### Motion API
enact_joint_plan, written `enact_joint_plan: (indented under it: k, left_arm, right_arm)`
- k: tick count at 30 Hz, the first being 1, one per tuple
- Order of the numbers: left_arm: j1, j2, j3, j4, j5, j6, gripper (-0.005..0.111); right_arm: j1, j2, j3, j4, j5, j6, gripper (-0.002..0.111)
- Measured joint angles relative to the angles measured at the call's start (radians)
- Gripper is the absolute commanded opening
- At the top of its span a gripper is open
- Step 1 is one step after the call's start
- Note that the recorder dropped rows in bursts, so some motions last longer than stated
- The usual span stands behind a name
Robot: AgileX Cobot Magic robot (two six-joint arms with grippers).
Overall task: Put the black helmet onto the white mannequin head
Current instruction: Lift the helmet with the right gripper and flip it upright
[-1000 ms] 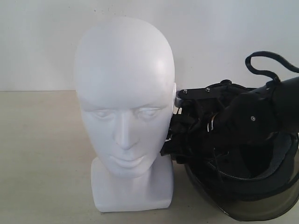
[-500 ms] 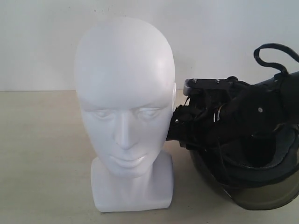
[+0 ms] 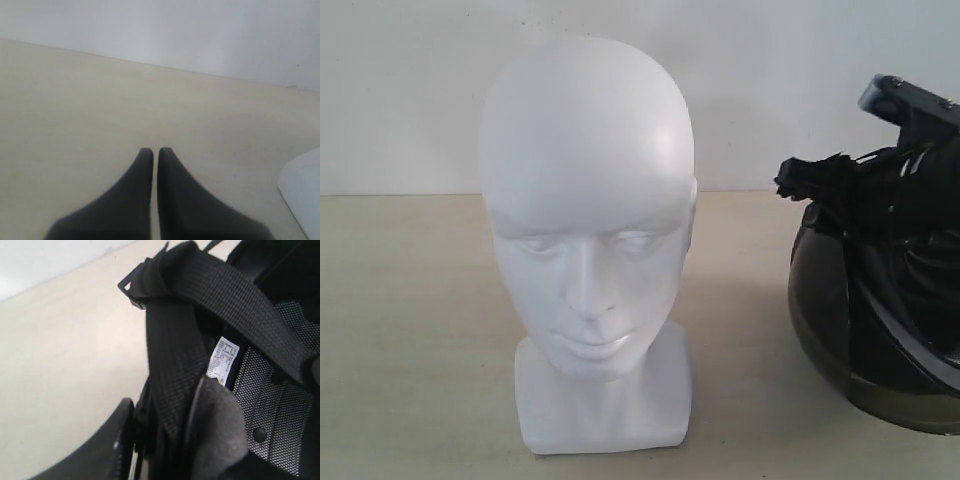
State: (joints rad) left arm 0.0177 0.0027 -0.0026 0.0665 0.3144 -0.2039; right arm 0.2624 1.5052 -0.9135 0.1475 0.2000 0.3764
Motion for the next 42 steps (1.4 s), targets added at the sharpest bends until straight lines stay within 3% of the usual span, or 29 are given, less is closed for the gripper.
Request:
enact_joint_plan:
  k: [6,15,20,29,42]
  left_arm:
    - [0.0,0.0,0.0,0.0,0.0,0.0,0.004]
    - [0.0,0.0,0.0,0.0,0.0,0.0,0.004]
    - [0.0,0.0,0.0,0.0,0.0,0.0,0.004]
    - [0.0,0.0,0.0,0.0,0.0,0.0,0.004]
    - [0.0,0.0,0.0,0.0,0.0,0.0,0.004]
  right_arm:
    - [-0.012,-0.065,0.008,0.02,-0.075,0.078,0.0]
    - [-0.012,-0.103,-0.053,0.009,-0.293,0.423,0.0]
    - [-0.014,-0.093,-0.061,-0.134,-0.616,0.839,0.0]
    - [-0.016,0.105,-0.117,-0.187,-1.061,1.224,0.0]
    - [-0.016,0.146,-0.299,-0.19,-1.167,1.376,0.0]
